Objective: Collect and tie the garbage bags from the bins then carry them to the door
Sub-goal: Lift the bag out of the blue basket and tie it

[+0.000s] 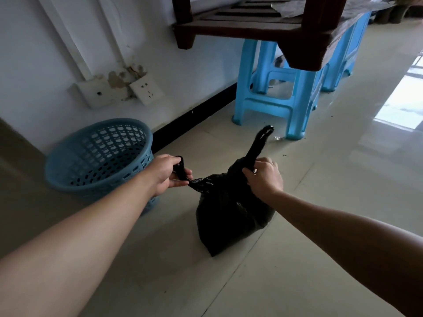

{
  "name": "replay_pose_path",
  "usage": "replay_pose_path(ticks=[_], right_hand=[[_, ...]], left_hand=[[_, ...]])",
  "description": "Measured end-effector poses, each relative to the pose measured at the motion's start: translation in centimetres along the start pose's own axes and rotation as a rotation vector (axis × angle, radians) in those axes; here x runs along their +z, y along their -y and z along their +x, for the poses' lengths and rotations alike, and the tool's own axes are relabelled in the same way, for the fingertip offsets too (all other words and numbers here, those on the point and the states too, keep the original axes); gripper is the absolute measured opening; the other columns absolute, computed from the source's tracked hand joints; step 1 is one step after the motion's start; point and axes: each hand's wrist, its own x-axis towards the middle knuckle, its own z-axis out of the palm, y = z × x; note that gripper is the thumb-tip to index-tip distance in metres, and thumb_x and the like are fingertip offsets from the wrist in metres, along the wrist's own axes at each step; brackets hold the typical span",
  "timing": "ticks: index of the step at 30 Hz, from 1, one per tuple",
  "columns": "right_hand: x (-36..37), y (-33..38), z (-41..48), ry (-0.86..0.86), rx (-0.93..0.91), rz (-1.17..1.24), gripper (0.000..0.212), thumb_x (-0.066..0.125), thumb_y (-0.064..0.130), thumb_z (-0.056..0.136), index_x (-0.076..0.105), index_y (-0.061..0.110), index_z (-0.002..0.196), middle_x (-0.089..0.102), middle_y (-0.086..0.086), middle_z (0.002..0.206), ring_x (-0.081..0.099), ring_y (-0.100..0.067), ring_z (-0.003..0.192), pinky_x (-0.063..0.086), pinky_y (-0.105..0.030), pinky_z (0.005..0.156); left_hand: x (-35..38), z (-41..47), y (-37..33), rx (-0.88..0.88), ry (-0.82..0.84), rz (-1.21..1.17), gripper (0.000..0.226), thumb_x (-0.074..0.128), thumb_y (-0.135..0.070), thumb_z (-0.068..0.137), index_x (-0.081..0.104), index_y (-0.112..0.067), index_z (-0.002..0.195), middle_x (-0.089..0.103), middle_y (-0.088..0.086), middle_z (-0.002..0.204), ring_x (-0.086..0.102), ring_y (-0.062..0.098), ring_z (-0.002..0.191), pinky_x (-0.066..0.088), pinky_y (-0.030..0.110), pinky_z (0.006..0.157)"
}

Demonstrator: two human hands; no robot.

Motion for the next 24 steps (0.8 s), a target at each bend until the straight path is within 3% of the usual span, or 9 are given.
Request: replay_pose_path(ticks=[3, 6, 8, 11, 14, 18, 20, 22, 24], right_hand=[[-0.3, 2.8, -0.4, -0.017, -0.200, 0.201, 0.019, 0.057, 0.022, 0.088, 0.070, 0.010, 0.095, 0.065, 0.007, 0.103, 0.057, -0.017, 0.095, 0.041, -0.027, 0.078], [0.0, 5.1, -0.7, 0.174, -0.009, 0.685, 0.016, 0.044, 0.012, 0.090, 0.058, 0.005, 0.087, 0.073, -0.008, 0.078, 0.069, -0.022, 0.065, 0.046, -0.026, 0.051], [0.3, 5.4, -0.7, 0.314, 0.077, 0.758, 0.019, 0.039, 0.010, 0.094, 0.055, 0.004, 0.086, 0.069, -0.011, 0.069, 0.062, -0.022, 0.052, 0.039, -0.021, 0.040], [0.7, 4.1, -0.3, 0.377, 0.037, 0.361, 0.027, 0.044, 0.017, 0.093, 0.061, 0.006, 0.075, 0.059, -0.011, 0.063, 0.051, -0.024, 0.055, 0.038, -0.025, 0.049], [1.2, 2.4, -0.2, 0.447, -0.134, -0.211, 0.026, 0.043, 0.027, 0.092, 0.062, 0.010, 0.088, 0.066, -0.018, 0.091, 0.061, -0.032, 0.083, 0.044, -0.032, 0.070], [1.0, 2.8, -1.9, 0.653, -0.332, -0.329, 0.040, 0.040, 0.046, 0.083, 0.062, 0.024, 0.109, 0.066, -0.012, 0.111, 0.060, -0.033, 0.108, 0.048, -0.039, 0.089], [0.8, 3.3, -2.6, 0.645, -0.350, -0.374, 0.055, 0.050, 0.068, 0.077, 0.060, 0.032, 0.116, 0.066, -0.005, 0.108, 0.060, -0.029, 0.104, 0.047, -0.037, 0.084], [0.5, 3.8, -3.3, 0.538, -0.320, -0.446, 0.078, 0.043, 0.091, 0.061, 0.064, 0.034, 0.110, 0.067, 0.001, 0.096, 0.062, -0.024, 0.092, 0.046, -0.034, 0.073], [0.8, 4.0, -3.7, 0.390, -0.284, -0.452, 0.082, 0.034, 0.094, 0.064, 0.068, 0.028, 0.098, 0.067, 0.000, 0.087, 0.063, -0.025, 0.083, 0.046, -0.032, 0.066]], left_hand=[[-0.6, 0.0, -0.1, 0.000, -0.006, -0.036, 0.015, 0.037, -0.014, 0.102, 0.043, -0.010, 0.088, 0.064, 0.019, 0.080, 0.065, 0.032, 0.072, 0.055, 0.040, 0.067], [-0.9, 0.0, -0.3, -0.003, -0.025, -0.059, 0.017, 0.038, -0.014, 0.102, 0.044, -0.011, 0.087, 0.064, 0.019, 0.080, 0.066, 0.031, 0.072, 0.056, 0.039, 0.065], [-0.9, 0.1, -0.6, 0.009, -0.034, -0.076, 0.018, 0.039, -0.013, 0.101, 0.044, -0.011, 0.084, 0.062, 0.016, 0.079, 0.064, 0.029, 0.071, 0.055, 0.039, 0.066], [-0.9, 0.0, -1.5, 0.059, -0.028, -0.056, 0.020, 0.047, -0.012, 0.098, 0.050, -0.014, 0.078, 0.060, 0.009, 0.075, 0.062, 0.023, 0.068, 0.052, 0.035, 0.063], [-0.7, -0.2, -2.5, 0.135, 0.002, 0.024, 0.018, 0.060, -0.012, 0.089, 0.056, -0.018, 0.073, 0.057, 0.003, 0.072, 0.058, 0.017, 0.066, 0.046, 0.028, 0.059], [0.5, -0.5, -3.6, 0.210, 0.061, 0.114, 0.015, 0.067, -0.012, 0.084, 0.062, -0.018, 0.072, 0.056, 0.000, 0.070, 0.056, 0.014, 0.067, 0.045, 0.028, 0.065], [1.1, -0.8, -4.0, 0.229, 0.093, 0.126, 0.010, 0.070, -0.013, 0.083, 0.065, -0.018, 0.075, 0.059, 0.000, 0.074, 0.057, 0.015, 0.072, 0.045, 0.030, 0.069], [1.6, -1.1, -4.3, 0.237, 0.149, 0.134, 0.006, 0.071, -0.014, 0.082, 0.067, -0.017, 0.079, 0.062, 0.000, 0.080, 0.058, 0.016, 0.079, 0.046, 0.032, 0.075], [1.9, -1.4, -4.5, 0.233, 0.213, 0.138, 0.004, 0.070, -0.014, 0.083, 0.067, -0.017, 0.082, 0.064, 0.001, 0.088, 0.058, 0.018, 0.087, 0.046, 0.035, 0.081]])
